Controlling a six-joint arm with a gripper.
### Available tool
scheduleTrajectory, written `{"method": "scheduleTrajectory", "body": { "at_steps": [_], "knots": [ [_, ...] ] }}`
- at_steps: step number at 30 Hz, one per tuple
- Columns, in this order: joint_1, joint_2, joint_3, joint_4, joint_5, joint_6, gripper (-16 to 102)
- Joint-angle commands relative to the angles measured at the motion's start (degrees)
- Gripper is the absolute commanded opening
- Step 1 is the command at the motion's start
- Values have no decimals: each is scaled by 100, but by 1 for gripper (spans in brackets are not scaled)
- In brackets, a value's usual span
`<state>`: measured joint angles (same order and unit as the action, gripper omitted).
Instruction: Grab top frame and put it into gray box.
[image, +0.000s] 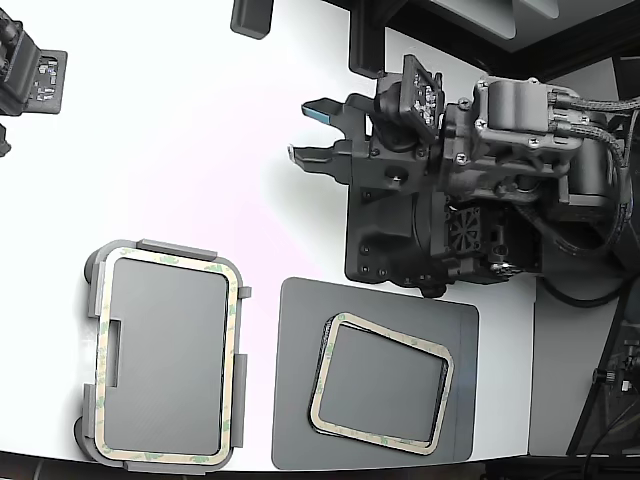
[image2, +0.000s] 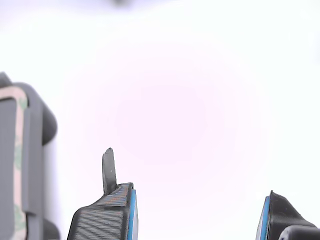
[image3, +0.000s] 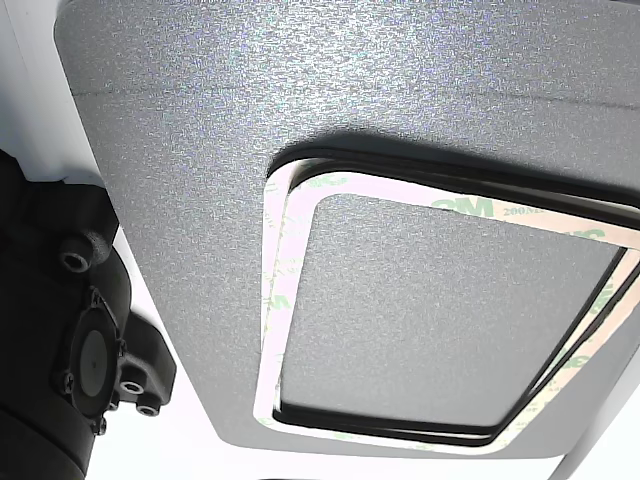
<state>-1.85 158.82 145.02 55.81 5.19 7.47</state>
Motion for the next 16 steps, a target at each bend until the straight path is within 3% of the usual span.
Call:
{"method": "scheduleTrajectory", "body": {
  "at_steps": [1,16],
  "knots": [
    [-97,940,545,0,-35,-53,100],
    [-53,1055,615,-53,-35,-114,100]
  ]
}}
